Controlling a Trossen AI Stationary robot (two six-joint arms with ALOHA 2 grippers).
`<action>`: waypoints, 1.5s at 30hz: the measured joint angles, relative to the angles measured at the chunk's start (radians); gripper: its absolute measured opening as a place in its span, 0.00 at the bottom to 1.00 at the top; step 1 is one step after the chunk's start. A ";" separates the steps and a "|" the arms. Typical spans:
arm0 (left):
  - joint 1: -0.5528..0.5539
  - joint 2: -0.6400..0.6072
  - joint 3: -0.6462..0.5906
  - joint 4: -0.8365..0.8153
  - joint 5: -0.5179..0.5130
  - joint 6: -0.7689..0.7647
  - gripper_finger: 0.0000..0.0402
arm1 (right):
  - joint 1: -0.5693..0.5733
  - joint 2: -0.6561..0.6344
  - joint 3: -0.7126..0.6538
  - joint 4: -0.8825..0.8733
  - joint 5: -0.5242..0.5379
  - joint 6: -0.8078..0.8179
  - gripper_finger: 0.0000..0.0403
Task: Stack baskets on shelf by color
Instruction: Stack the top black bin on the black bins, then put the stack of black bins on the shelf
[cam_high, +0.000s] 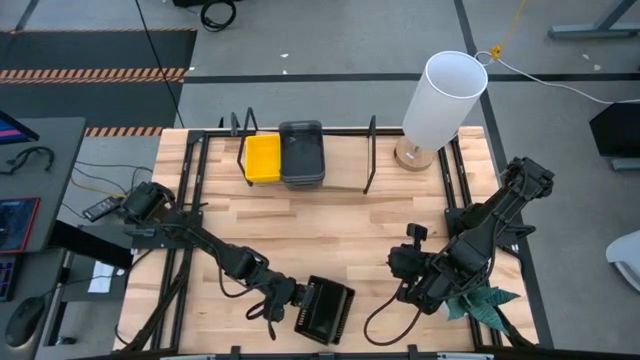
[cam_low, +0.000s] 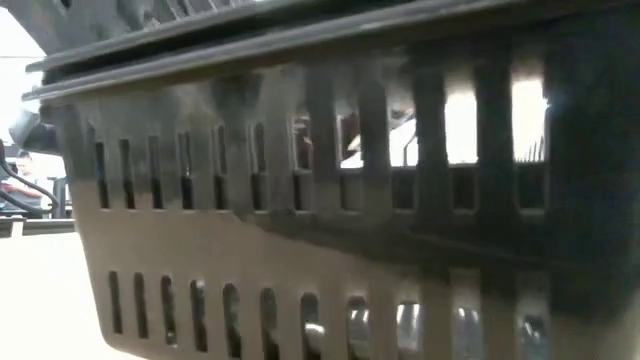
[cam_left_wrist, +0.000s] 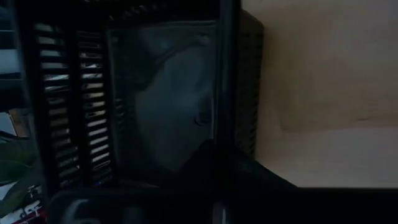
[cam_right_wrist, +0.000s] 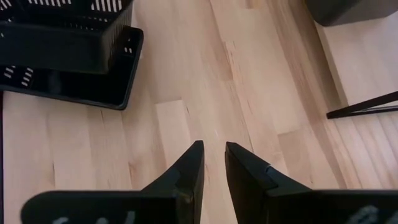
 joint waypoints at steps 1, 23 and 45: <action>0.000 0.000 0.000 0.004 -0.001 0.000 0.07 | 0.000 0.000 0.000 0.000 0.000 0.000 0.17; 0.026 -0.012 0.000 0.071 0.067 -0.415 0.37 | -0.001 0.004 0.000 0.064 0.001 -0.003 0.17; -0.008 -0.286 0.001 -0.350 0.019 -1.374 0.18 | -0.204 0.317 0.072 0.647 -0.399 -0.187 0.17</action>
